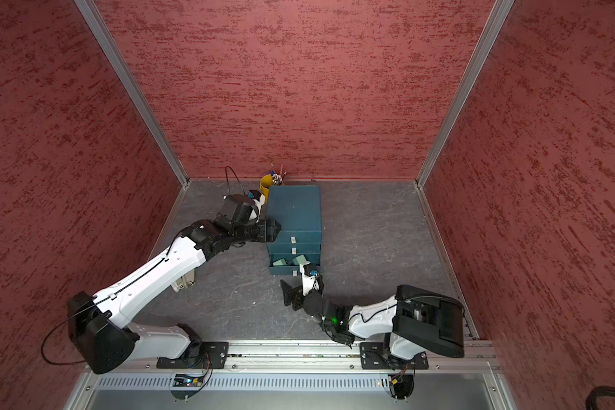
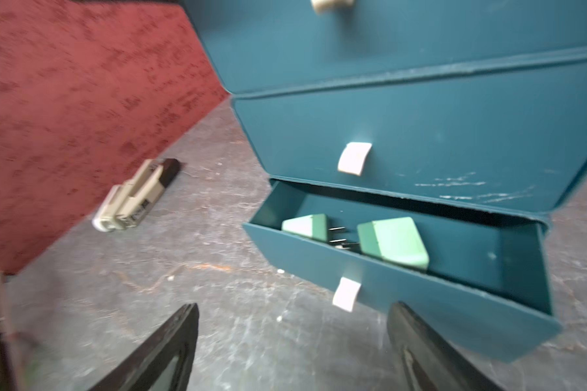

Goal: Place the plugs into the drawer by color
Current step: Close the drawer in the storage box.

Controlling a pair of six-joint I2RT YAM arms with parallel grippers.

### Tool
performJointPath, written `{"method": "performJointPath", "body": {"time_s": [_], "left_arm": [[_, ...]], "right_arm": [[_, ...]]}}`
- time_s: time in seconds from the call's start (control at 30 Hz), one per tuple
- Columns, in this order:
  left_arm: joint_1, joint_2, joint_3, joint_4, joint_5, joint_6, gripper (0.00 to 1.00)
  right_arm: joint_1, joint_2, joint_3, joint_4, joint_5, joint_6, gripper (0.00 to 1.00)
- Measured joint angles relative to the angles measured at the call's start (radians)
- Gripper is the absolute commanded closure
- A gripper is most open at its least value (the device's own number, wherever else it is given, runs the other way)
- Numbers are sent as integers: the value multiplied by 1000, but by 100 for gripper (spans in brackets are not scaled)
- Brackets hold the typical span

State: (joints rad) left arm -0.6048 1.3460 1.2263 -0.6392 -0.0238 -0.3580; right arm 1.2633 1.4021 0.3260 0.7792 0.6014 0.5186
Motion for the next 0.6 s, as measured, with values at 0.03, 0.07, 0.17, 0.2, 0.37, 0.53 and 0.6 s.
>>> {"method": "performJointPath", "body": {"time_s": [0.03, 0.07, 0.17, 0.2, 0.37, 0.53, 0.6], "left_arm": [[0, 0, 0, 0, 0, 0, 19], [1, 0, 0, 0, 1, 0, 19], [5, 0, 0, 0, 4, 0, 20], [6, 0, 0, -2, 4, 0, 20], [10, 0, 1, -4, 8, -1, 20], [10, 0, 3, -9, 17, -6, 20], [10, 0, 5, -14, 19, -8, 20]], "right_arm": [[5, -32, -11, -10, 5, 15, 20], [6, -56, -19, -18, 10, 28, 24], [9, -114, -46, -47, 32, 78, 44], [9, -121, -48, -62, 39, 98, 58], [10, -88, -45, -103, 51, 167, 100], [10, -26, -51, -81, 77, 211, 100], [10, -23, -62, -77, 101, 237, 100]]}}
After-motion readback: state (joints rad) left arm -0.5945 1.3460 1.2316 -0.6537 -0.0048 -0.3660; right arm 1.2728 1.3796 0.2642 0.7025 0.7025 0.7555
